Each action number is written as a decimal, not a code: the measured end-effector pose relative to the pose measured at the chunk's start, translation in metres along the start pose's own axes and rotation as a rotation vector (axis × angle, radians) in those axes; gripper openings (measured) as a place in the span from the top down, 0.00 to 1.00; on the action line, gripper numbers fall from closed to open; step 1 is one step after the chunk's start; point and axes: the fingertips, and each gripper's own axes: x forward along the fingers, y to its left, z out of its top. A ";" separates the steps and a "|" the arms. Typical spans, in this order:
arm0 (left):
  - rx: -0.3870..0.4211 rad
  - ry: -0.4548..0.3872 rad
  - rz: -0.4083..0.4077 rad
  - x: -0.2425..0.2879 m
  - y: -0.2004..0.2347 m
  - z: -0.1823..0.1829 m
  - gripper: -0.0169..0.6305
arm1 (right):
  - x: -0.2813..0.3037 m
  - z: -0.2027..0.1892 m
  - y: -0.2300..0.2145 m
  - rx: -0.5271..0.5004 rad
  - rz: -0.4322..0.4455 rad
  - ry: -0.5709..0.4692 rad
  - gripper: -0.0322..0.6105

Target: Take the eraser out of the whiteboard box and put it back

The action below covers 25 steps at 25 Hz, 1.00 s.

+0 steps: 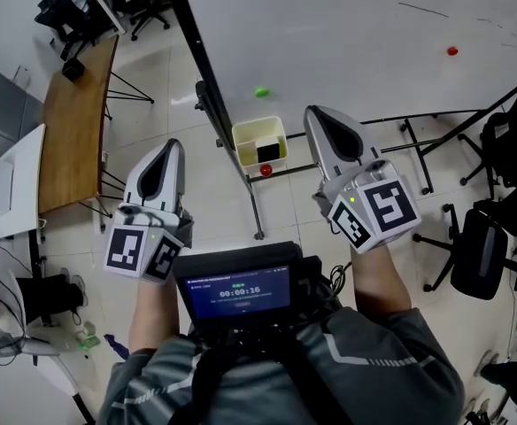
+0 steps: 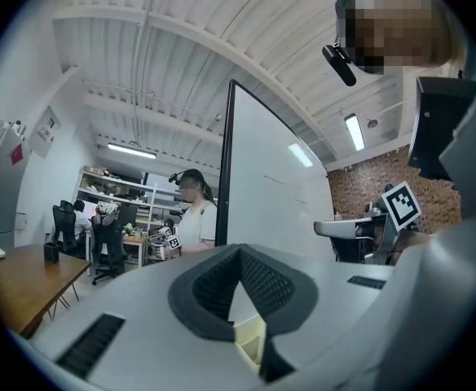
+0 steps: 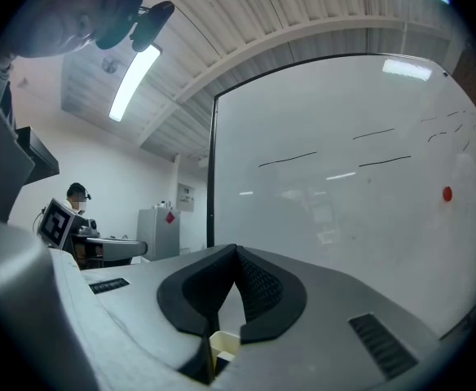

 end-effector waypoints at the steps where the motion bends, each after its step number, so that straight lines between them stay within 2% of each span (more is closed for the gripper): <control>1: -0.017 -0.013 -0.007 0.003 -0.006 0.001 0.92 | -0.002 -0.001 -0.003 0.005 0.009 0.003 0.91; 3: -0.027 -0.012 -0.003 0.008 -0.014 -0.001 0.92 | -0.005 -0.004 -0.010 0.016 0.025 0.009 0.91; 8: 0.026 0.057 0.065 0.011 -0.027 -0.015 0.92 | -0.016 -0.004 -0.025 0.034 0.069 0.006 0.91; 16: 0.048 0.059 0.136 0.008 -0.044 -0.022 0.92 | -0.024 -0.014 -0.035 0.060 0.141 0.006 0.91; 25: 0.050 0.026 0.136 -0.006 -0.051 -0.002 0.92 | -0.029 0.002 -0.022 0.050 0.156 -0.014 0.91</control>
